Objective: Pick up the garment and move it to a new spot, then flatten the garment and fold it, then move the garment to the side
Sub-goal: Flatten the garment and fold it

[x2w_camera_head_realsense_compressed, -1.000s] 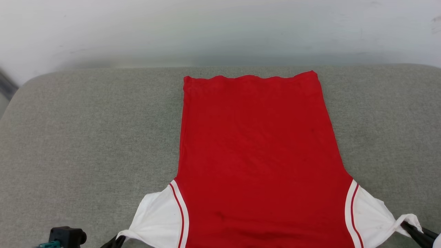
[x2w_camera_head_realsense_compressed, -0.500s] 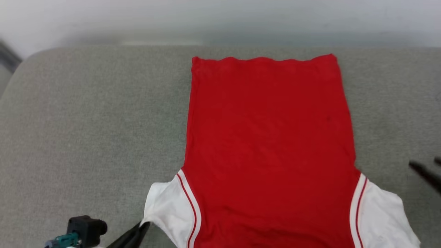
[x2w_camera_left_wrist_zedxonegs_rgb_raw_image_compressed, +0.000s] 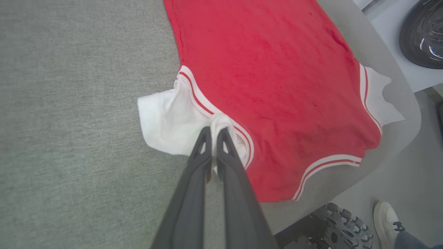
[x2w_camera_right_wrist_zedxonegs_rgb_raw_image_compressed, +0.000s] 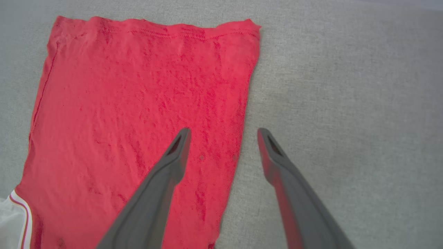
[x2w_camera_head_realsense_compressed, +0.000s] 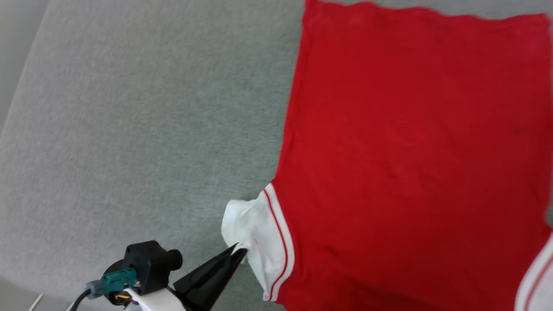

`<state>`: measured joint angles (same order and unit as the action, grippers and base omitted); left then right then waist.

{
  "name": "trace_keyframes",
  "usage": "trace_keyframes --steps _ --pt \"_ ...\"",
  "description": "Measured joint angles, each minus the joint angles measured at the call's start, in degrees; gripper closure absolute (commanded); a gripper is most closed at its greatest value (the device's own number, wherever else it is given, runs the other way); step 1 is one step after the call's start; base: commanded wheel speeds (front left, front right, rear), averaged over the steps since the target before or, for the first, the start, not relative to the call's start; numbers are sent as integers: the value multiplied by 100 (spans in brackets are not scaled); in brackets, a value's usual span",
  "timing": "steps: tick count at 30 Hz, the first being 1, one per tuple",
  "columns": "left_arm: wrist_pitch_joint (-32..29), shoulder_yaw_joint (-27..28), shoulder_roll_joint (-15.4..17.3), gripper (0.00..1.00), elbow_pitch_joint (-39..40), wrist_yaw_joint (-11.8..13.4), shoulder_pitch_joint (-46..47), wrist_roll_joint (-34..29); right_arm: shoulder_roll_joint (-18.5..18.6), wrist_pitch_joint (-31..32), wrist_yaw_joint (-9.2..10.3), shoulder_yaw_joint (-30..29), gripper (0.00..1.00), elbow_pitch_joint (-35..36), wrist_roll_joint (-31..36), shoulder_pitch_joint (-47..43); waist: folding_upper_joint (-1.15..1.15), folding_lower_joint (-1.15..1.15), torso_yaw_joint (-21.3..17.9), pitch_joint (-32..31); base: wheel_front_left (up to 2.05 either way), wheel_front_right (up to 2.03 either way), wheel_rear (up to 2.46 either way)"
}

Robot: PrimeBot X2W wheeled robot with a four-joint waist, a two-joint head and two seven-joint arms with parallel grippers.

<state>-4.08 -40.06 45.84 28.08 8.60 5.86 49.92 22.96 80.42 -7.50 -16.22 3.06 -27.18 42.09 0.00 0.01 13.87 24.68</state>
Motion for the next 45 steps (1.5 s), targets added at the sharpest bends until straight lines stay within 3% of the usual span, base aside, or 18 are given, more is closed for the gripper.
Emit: trace_keyframes --steps 6,12,23,24,25,26,36,45 --pt "-130 -147 -210 100 170 -55 259 -104 -11 491 1 -178 0 -481 914 1054 0 0 541 558 0 0 0" --pt "-146 -233 -390 100 202 -165 450 -176 248 643 0 -131 0 -801 1589 1608 0 0 963 998 0 0 0" --pt "9 -259 -580 100 23 -315 616 -186 297 682 0 -220 0 -1106 1998 1758 0 -1 1354 1426 0 0 0" --pt "22 -265 -589 100 1 -334 616 -185 297 681 0 -243 26 -1114 2019 1747 0 -1 1372 1439 0 0 0" --pt "24 -266 -590 100 -11 -341 616 -183 290 683 0 -275 73 -1120 2020 1734 0 -1 1385 1447 0 0 0" --pt "34 -263 -588 100 -30 -341 616 -181 285 684 0 -304 100 -1118 2020 1706 0 -1 1392 1453 0 0 0" --pt "86 -198 -539 100 -181 -302 615 -170 122 486 0 -431 100 -1112 1903 1185 0 -1 1227 1175 0 0 0" --pt "100 -81 -369 100 -274 -85 513 -224 -29 244 0 -409 100 -1056 1430 5 0 -2 826 478 0 0 0"
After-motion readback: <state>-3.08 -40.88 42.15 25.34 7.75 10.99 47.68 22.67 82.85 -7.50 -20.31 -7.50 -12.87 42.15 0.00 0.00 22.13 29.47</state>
